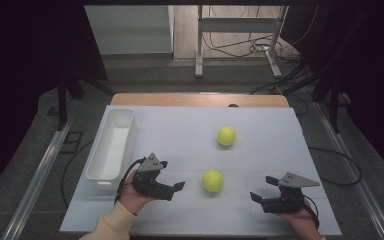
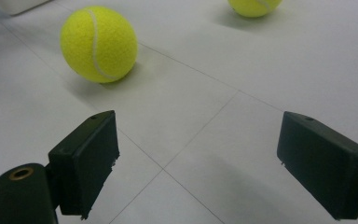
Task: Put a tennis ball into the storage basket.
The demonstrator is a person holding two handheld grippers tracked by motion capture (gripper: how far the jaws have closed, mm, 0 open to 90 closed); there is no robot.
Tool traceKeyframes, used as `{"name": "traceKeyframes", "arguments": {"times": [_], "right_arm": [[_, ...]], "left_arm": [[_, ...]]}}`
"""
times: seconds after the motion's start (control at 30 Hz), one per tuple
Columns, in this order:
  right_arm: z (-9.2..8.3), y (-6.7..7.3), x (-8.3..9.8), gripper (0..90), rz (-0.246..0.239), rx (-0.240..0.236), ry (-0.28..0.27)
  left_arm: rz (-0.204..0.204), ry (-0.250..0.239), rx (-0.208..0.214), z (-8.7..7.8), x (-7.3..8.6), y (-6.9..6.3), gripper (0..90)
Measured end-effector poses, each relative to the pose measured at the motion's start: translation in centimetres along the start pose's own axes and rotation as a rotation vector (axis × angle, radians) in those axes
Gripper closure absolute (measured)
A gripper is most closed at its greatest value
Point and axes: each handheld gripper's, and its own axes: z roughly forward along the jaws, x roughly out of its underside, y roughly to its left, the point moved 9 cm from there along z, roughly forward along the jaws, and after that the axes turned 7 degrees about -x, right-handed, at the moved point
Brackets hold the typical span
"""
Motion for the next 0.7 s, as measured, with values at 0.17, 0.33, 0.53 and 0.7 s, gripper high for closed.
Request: {"name": "traceKeyframes", "arguments": {"times": [0.17,0.33,0.53,0.7], "right_arm": [[0.0,0.0,0.0,12.8,-0.001,0.0,0.0],[0.0,0.0,0.0,12.8,-0.001,0.001,0.0],[0.0,0.0,0.0,12.8,0.0,0.002,0.0],[0.0,0.0,0.0,12.8,-0.001,0.002,0.001]], "left_arm": [[0.005,0.003,0.01,0.3,-0.2,-0.3,6.6],[0.011,0.01,0.021,0.7,-0.4,-0.6,6.6],[0.016,0.019,0.03,1.0,-0.6,-0.9,6.6],[0.019,0.023,0.038,1.4,-0.7,-1.1,6.6]]}}
